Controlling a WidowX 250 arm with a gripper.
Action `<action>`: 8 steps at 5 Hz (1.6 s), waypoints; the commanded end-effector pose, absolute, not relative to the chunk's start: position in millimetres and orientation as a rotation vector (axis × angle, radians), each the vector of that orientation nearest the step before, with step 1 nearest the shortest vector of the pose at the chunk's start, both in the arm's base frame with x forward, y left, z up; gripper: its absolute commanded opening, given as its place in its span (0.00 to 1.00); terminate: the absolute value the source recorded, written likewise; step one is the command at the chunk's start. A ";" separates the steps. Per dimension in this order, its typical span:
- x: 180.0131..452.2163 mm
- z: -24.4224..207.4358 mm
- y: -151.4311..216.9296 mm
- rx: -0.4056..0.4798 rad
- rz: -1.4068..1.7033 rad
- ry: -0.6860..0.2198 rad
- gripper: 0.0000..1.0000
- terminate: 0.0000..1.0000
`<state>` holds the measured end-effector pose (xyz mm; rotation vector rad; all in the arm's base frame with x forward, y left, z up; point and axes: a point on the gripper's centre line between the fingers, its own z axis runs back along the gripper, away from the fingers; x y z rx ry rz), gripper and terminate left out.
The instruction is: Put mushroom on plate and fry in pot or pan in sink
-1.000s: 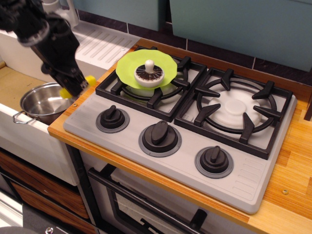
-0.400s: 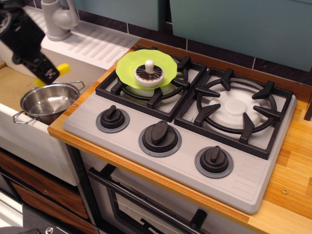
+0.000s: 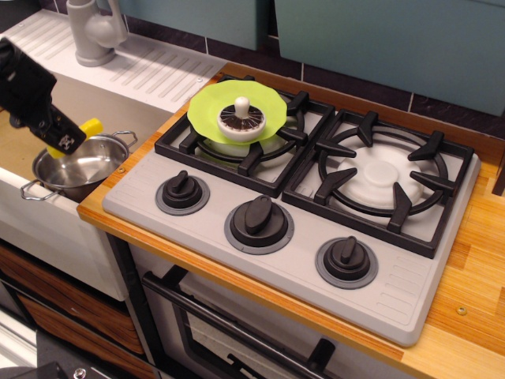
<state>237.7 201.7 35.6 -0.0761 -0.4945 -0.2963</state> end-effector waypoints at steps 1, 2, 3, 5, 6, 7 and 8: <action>249.3 39.7 215.4 -0.049 -0.367 -0.585 0.00 0.00; 252.0 38.9 217.0 -0.047 -0.379 -0.596 0.00 0.00; 250.0 41.5 211.2 -0.018 -0.380 -0.594 1.00 0.00; 247.4 55.9 199.5 0.000 -0.346 -0.552 1.00 0.00; 245.4 69.4 191.0 0.044 -0.337 -0.514 1.00 0.00; 242.8 87.5 177.6 0.099 -0.304 -0.454 1.00 0.00; 241.7 106.2 161.7 0.143 -0.265 -0.388 1.00 0.00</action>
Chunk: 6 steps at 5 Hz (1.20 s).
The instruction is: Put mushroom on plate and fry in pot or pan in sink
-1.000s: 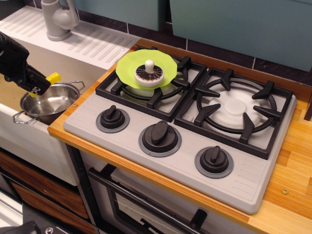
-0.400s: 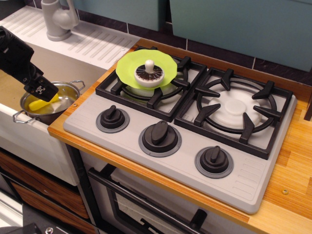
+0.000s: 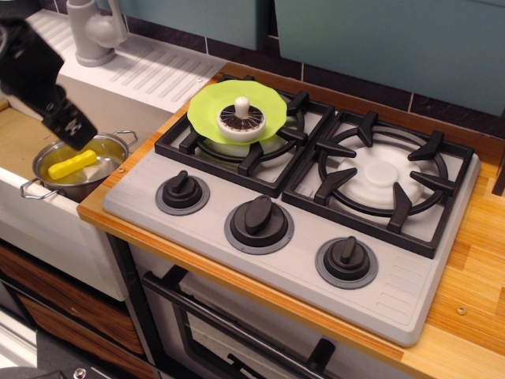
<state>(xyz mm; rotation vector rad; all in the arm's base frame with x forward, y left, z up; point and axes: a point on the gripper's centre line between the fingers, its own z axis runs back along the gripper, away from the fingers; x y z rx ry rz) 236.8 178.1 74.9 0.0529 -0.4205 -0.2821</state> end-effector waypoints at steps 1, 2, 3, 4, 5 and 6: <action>242.7 121.8 151.2 0.163 -0.227 -0.344 1.00 0.00; 242.1 133.5 146.7 0.175 -0.222 -0.319 1.00 0.00; 240.6 148.8 139.2 0.177 -0.244 -0.302 1.00 0.00; 240.6 148.8 139.2 0.177 -0.244 -0.302 1.00 0.00; 240.6 148.8 139.2 0.177 -0.244 -0.302 1.00 0.00; 240.6 148.8 139.2 0.177 -0.244 -0.302 1.00 0.00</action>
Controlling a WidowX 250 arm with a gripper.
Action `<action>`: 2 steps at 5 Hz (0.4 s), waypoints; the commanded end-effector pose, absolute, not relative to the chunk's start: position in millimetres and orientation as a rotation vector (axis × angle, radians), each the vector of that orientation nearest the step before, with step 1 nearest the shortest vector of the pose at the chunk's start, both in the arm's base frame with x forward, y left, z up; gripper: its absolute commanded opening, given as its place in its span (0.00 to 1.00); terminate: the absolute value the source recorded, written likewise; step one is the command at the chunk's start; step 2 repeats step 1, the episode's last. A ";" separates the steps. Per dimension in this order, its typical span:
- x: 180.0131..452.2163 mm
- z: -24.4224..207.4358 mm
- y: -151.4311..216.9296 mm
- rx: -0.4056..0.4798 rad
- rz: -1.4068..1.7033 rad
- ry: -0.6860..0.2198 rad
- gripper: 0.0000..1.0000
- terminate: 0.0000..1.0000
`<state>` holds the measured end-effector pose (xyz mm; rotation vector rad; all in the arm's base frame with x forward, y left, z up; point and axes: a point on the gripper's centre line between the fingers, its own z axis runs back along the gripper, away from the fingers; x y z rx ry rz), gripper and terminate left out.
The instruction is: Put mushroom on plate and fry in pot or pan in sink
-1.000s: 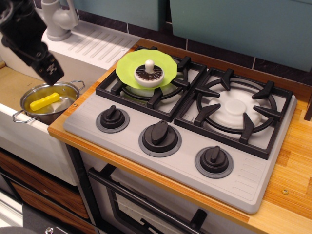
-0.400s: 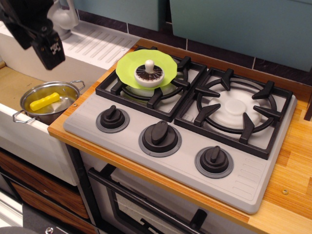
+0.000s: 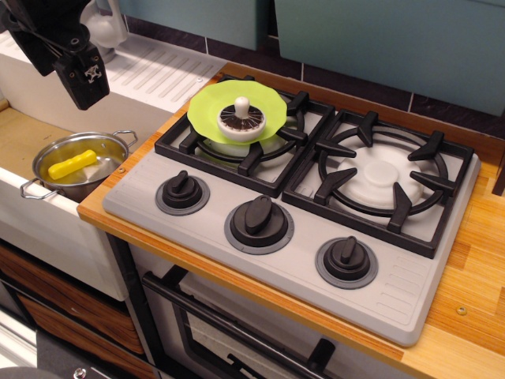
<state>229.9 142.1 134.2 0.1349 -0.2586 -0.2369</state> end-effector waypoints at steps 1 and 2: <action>240.6 148.8 139.2 0.177 -0.244 -0.302 1.00 1.00; 240.6 148.8 139.2 0.177 -0.244 -0.302 1.00 1.00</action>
